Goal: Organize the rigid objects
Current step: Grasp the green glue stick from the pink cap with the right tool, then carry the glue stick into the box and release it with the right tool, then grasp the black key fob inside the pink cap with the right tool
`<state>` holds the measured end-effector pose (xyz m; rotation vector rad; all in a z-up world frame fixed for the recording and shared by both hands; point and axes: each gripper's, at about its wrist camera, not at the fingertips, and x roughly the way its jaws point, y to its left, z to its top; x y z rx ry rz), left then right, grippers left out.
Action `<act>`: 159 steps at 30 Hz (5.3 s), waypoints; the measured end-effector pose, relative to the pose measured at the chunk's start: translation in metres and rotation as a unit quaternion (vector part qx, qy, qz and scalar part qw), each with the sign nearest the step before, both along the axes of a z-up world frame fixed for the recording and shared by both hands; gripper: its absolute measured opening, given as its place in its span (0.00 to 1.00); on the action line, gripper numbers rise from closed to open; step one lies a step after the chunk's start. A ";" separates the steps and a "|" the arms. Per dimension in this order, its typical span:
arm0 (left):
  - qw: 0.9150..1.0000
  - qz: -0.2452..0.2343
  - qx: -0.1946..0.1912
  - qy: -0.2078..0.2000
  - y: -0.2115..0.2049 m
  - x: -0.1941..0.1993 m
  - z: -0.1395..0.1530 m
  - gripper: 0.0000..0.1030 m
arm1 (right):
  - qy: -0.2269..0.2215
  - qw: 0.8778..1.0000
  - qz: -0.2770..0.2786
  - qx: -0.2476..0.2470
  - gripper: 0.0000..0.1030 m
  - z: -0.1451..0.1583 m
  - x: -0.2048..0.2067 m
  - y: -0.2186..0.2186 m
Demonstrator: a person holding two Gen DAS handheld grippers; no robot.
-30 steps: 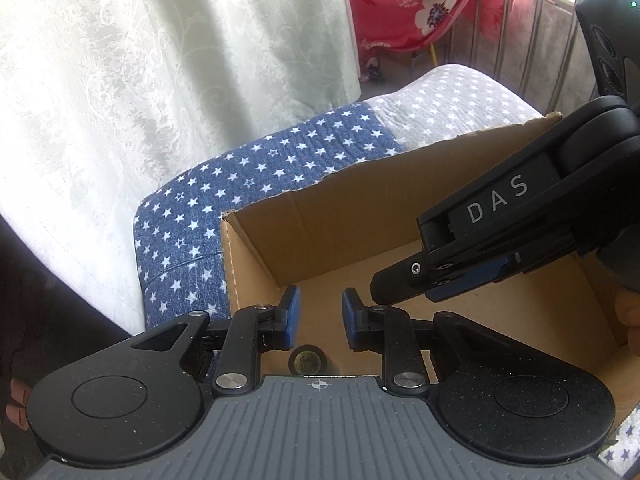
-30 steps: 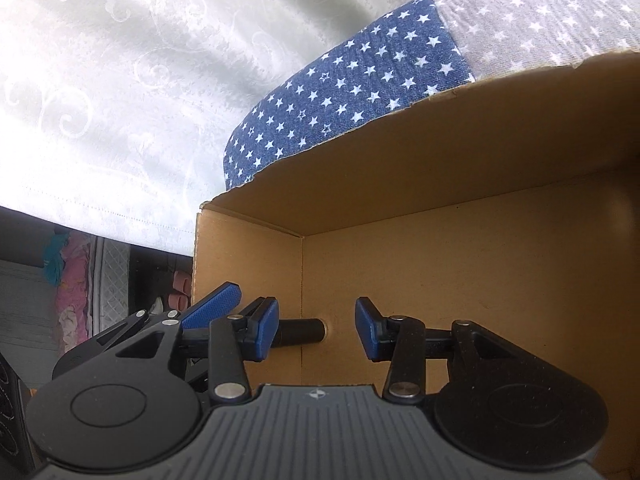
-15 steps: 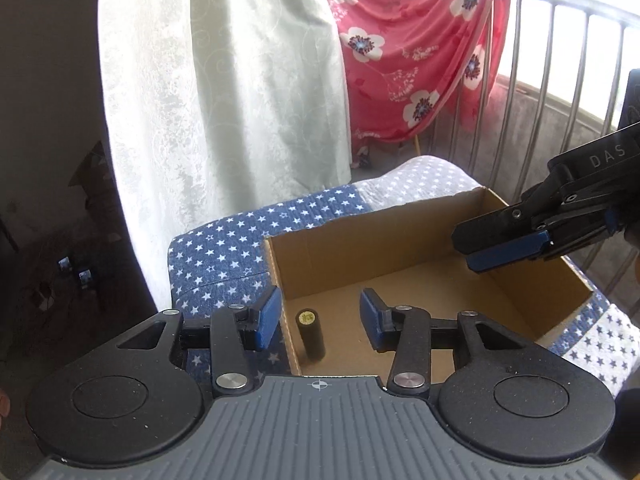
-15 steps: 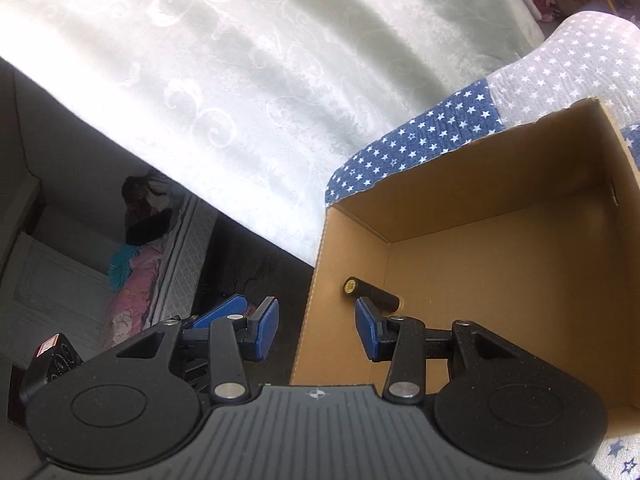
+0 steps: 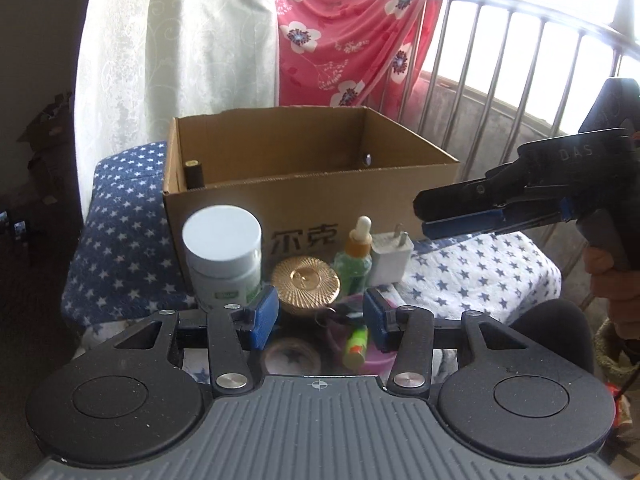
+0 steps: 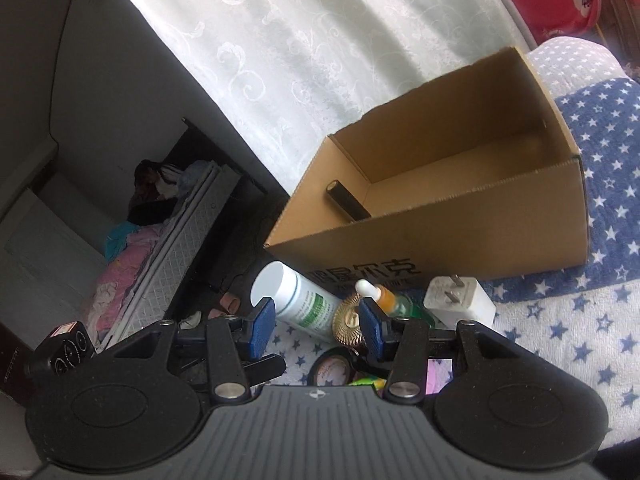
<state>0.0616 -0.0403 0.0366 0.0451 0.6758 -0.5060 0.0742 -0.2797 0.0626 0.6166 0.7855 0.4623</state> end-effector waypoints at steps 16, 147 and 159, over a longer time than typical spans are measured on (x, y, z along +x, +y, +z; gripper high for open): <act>0.997 0.004 0.078 -0.022 -0.032 -0.025 -0.038 0.26 | 0.128 0.989 0.031 0.069 0.43 -0.069 0.004 0.014; 0.998 -0.050 -0.015 0.021 -0.031 -0.037 -0.049 0.36 | 0.146 0.986 0.053 -0.053 0.38 -0.072 0.050 0.034; 0.999 -0.034 -0.001 0.020 -0.031 -0.035 -0.049 0.36 | 0.167 0.982 0.079 -0.050 0.39 -0.070 0.034 0.030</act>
